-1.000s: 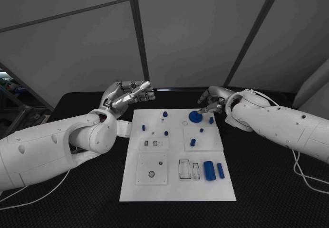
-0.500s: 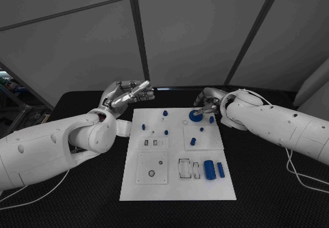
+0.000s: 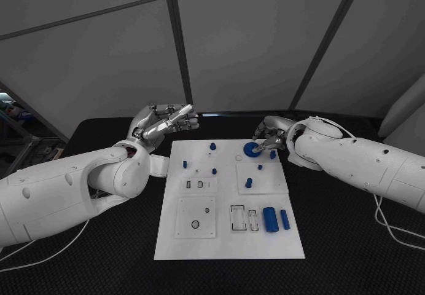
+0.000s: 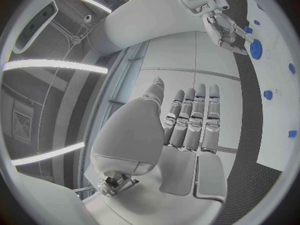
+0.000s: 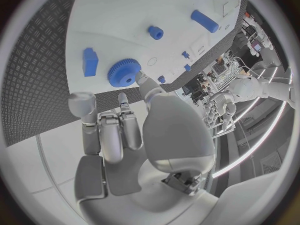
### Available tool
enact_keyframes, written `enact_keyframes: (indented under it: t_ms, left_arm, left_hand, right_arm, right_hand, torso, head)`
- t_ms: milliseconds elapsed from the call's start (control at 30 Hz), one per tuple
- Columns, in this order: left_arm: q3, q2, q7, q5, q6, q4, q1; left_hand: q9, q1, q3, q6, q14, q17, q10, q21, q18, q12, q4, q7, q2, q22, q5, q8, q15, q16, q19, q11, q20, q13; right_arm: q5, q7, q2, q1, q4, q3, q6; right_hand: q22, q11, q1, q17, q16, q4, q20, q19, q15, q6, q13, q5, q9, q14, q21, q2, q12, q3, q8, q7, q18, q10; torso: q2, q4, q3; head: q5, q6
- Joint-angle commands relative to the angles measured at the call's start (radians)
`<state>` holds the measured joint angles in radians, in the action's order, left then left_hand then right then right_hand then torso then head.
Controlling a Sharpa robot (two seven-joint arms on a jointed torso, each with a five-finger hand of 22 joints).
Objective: Assemble the parts on the task board
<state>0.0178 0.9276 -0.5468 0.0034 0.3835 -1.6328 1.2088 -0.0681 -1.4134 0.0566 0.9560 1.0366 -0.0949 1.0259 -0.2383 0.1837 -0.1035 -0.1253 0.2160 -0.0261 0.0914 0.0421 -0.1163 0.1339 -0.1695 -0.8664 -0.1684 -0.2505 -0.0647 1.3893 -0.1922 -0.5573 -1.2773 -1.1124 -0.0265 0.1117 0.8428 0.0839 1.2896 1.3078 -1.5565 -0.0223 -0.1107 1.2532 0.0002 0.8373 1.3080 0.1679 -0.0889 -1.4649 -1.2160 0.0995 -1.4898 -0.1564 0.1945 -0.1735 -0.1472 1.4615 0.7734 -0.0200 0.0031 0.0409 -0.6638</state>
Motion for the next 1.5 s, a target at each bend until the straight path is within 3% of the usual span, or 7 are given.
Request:
enact_keyframes:
  t_ms: [33,867,1500]
  left_arm:
    - [0.001,0.000,-0.004,-0.002,-0.011,-0.001,0.002]
    - [0.001,-0.001,-0.004,-0.002,-0.011,0.001,0.002]
    - [0.001,-0.001,-0.003,-0.002,-0.011,0.004,0.001]
  left_hand:
    - [0.000,0.000,-0.002,0.010,0.009,0.001,0.005,0.005,0.000,0.006,0.006,0.000,0.009,-0.001,0.005,0.003,0.000,0.006,-0.008,-0.002,0.002,-0.001]
    - [0.001,0.000,-0.002,0.010,0.009,0.001,0.006,0.005,0.000,0.007,0.007,0.000,0.009,-0.001,0.005,0.004,-0.001,0.007,-0.009,-0.002,0.002,-0.001]
    - [0.001,0.000,-0.002,0.010,0.010,0.001,0.006,0.005,0.000,0.007,0.008,0.000,0.009,-0.002,0.005,0.004,-0.001,0.007,-0.009,-0.002,0.002,-0.001]
  right_arm:
    - [0.022,-0.011,-0.001,-0.001,-0.009,0.000,-0.013]
    - [0.033,-0.006,0.024,0.015,0.023,0.001,-0.024]
    - [0.047,0.002,0.018,0.018,0.031,0.001,-0.011]
  right_hand:
    - [0.002,0.000,-0.001,0.234,-0.004,0.002,0.001,0.006,0.007,-0.008,0.145,0.005,-0.001,-0.099,-0.005,-0.006,-0.005,0.006,0.004,0.002,0.020,0.035]
    - [0.005,0.001,0.008,0.235,-0.005,-0.001,0.000,0.006,0.008,-0.008,0.150,0.005,-0.002,-0.100,-0.008,-0.016,-0.009,0.001,0.013,0.002,0.020,0.037]
    - [0.015,0.000,0.055,0.241,-0.007,-0.040,0.001,0.005,0.006,0.015,0.171,0.009,-0.006,-0.101,-0.018,-0.062,-0.022,-0.046,0.047,0.002,0.021,0.048]
  torso:
    - [0.000,0.0014,0.0000]
    - [0.001,0.0019,0.0005]
    - [0.001,0.0016,0.0010]
  head:
    - [-0.001,-0.001]
    - [-0.003,-0.006]
    - [-0.004,-0.011]
